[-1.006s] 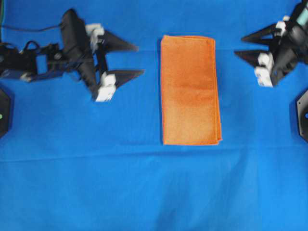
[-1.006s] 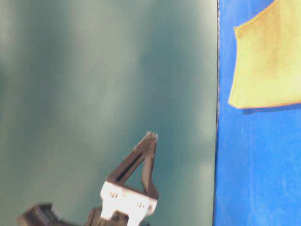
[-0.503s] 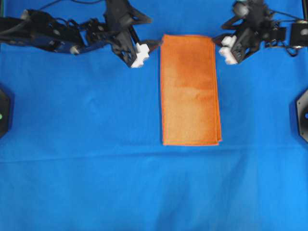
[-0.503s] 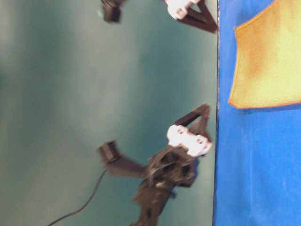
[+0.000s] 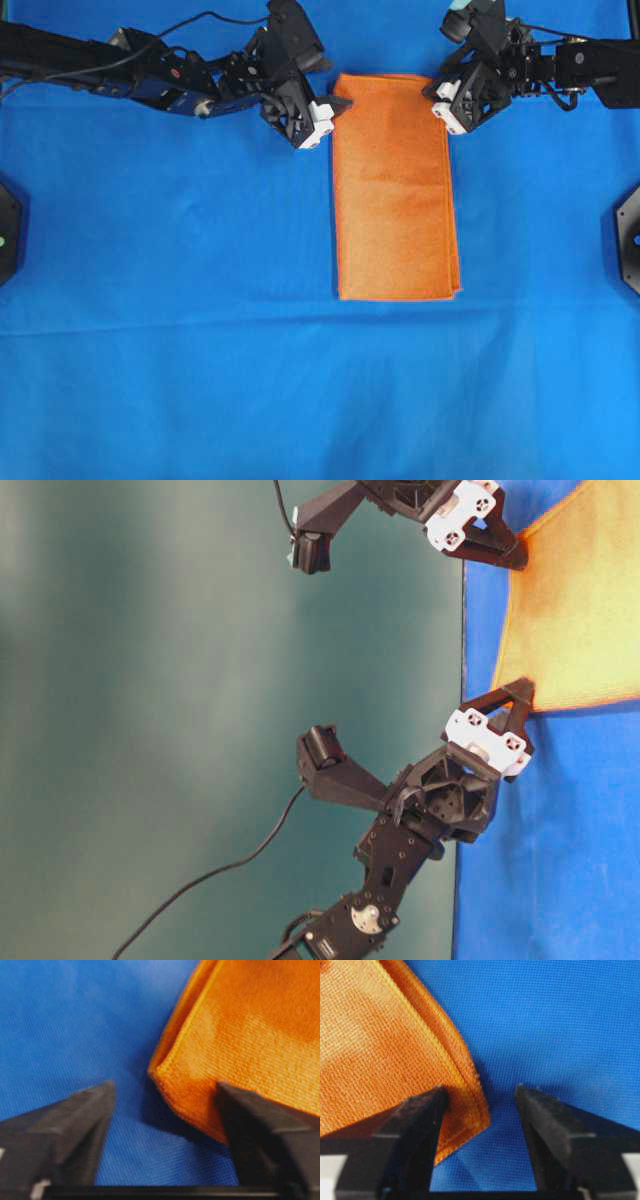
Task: Fold the orange towel.
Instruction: 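Grasp the top corners and fold them down toward the bottom edge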
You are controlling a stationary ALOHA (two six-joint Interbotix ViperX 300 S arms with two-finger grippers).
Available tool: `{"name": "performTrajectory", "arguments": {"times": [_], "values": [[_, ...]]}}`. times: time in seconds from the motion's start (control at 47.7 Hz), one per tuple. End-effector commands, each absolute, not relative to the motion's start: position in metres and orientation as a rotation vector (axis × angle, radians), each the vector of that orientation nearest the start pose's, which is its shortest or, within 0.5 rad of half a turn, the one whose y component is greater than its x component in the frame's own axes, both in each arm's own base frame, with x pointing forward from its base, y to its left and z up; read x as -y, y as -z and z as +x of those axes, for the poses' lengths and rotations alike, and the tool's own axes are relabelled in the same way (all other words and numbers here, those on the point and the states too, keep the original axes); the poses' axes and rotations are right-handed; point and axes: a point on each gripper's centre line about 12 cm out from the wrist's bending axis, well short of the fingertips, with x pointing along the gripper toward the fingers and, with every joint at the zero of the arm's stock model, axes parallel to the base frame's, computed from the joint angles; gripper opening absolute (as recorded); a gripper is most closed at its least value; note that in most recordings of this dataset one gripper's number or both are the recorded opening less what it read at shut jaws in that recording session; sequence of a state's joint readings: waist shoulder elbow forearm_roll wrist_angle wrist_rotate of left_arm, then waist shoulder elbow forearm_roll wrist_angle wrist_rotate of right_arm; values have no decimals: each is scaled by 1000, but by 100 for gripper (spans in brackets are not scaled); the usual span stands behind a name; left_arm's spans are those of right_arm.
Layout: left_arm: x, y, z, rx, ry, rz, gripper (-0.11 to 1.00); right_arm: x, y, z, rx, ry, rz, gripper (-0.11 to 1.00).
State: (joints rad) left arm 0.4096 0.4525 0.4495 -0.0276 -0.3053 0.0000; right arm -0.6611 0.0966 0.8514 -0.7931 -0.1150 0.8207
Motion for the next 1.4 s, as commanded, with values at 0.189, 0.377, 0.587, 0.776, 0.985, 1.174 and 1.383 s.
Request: {"name": "performTrajectory", "arguments": {"times": [0.189, 0.377, 0.587, 0.776, 0.985, 1.174, 1.383], "values": [[-188, -83, 438, -577, -385, -69, 16, 197, -92, 280, -788, 536, 342, 9], [-186, -86, 442, -573, -375, -50, 4, 197, -92, 280, -788, 536, 342, 3], [-188, -97, 446, -548, -375, -38, 4, 198, -96, 281, -776, 541, 342, 3], [-190, -119, 447, -504, -378, -18, 3, 196, -119, 278, -722, 552, 318, 3], [-181, -143, 445, -507, -356, 8, 3, 187, -144, 268, -669, 559, 288, 3], [-166, -153, 445, -502, -327, 17, 3, 171, -160, 262, -625, 535, 265, 3], [-146, -151, 446, -520, -286, 20, 3, 151, -166, 260, -609, 489, 252, 3]]}}
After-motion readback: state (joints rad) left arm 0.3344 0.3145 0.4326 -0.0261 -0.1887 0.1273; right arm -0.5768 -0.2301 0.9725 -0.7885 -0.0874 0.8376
